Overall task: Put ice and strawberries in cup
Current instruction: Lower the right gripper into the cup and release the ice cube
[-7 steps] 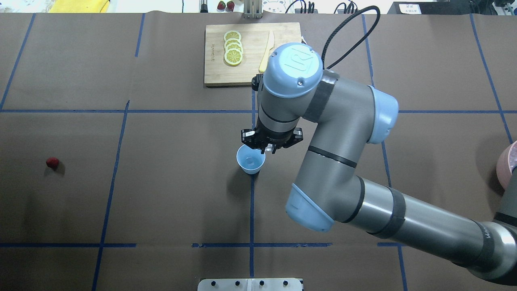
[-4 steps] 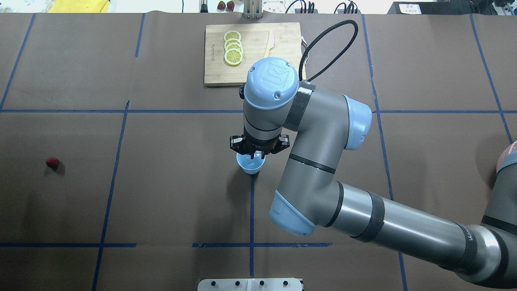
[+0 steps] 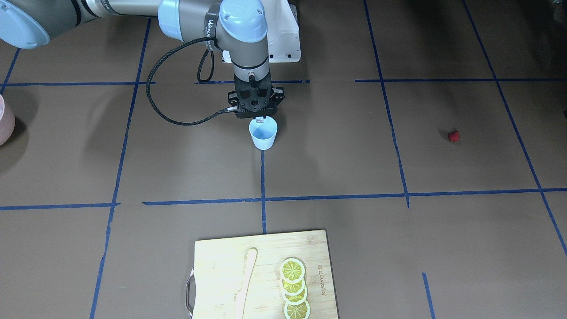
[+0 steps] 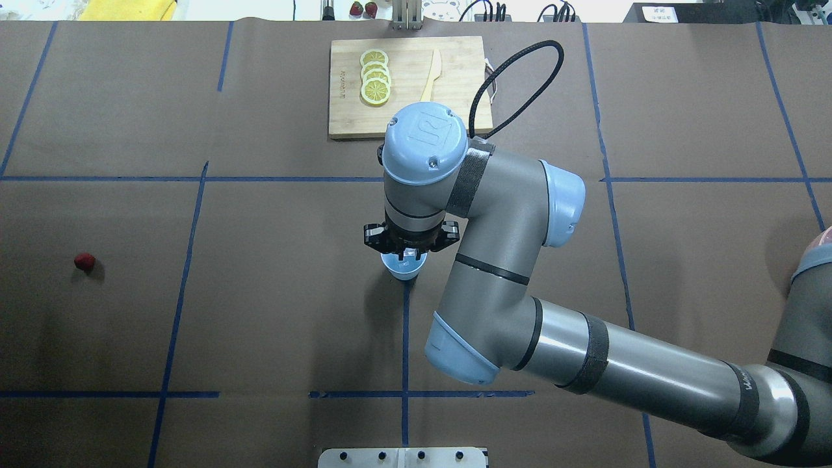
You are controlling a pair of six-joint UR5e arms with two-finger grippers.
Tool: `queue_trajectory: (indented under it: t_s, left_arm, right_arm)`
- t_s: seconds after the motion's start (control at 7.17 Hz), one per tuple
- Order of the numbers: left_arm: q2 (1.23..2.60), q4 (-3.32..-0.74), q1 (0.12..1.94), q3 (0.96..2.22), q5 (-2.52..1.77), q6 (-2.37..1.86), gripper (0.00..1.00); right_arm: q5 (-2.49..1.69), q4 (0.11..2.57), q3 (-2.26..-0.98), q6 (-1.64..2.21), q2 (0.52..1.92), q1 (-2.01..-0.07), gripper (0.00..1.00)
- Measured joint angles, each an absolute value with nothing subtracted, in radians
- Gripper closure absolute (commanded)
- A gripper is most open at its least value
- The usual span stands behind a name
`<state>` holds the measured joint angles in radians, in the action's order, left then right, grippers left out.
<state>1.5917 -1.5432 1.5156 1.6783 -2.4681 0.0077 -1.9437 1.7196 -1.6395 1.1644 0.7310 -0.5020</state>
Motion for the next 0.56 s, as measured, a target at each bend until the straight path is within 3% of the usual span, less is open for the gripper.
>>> queue_trajectory:
  t_s: [0.14,0.28,0.56]
  left_arm:
    - [1.592,-1.543,1.516,1.678,-2.468,0.008,0.00]
    - [1.592,-1.543,1.516,1.679,-2.468,0.008,0.00]
    - [1.593,-1.543,1.516,1.679,-2.468,0.008,0.00]
  right_arm:
    - [-1.944,1.720,-1.638,1.164,0.729,-0.502,0.52]
    - [-1.944,1.720,-1.637,1.164,0.728,-0.502,0.40]
    - [-1.940,1.719,-1.637,1.164,0.727,-0.502,0.35]
